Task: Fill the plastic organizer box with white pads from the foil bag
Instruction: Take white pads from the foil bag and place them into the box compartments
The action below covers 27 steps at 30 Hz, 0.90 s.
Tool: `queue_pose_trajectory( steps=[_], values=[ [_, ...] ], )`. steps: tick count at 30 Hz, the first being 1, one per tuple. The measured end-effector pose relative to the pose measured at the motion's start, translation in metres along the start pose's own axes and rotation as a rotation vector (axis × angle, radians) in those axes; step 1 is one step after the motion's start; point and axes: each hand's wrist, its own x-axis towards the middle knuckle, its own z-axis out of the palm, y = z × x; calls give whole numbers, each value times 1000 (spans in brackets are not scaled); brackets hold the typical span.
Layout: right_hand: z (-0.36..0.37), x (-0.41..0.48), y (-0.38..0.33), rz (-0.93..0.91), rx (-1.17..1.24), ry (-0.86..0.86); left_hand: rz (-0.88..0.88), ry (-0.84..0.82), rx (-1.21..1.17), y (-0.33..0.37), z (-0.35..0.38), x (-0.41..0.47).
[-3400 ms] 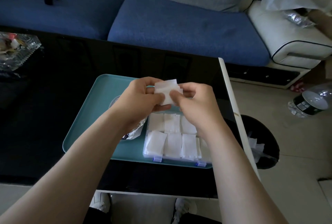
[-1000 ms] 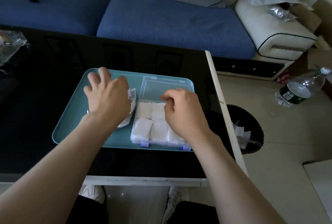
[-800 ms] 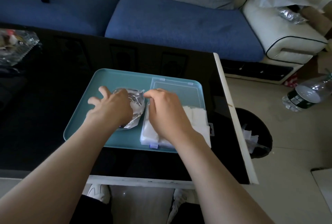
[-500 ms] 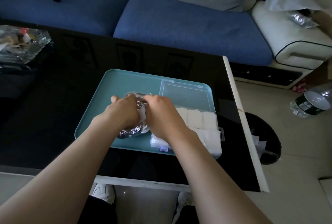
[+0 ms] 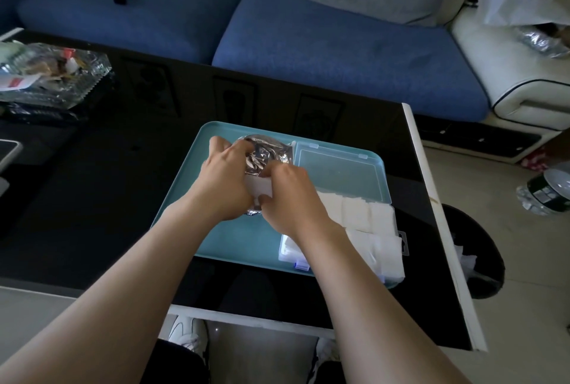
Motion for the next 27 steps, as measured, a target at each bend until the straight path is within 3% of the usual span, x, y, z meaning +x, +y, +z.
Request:
queue_pose_trajectory(
  steps=[5, 9, 14, 19, 27],
  values=[
    [-3, -1, -6, 4, 81, -91, 41, 61, -65, -2, -1, 1],
    [-8, 0, -8, 108, 218, -127, 42, 149, -120, -2, -2, 2],
    [-16, 4, -7, 136, 312, 50, 58, 254, -213, 9, -5, -2],
    [-19, 6, -6, 103, 344, 96, 63, 344, -300, 17, -9, -5],
    [-27, 11, 8, 123, 348, 270, 52, 364, -316, 16, -9, -6]
  ],
)
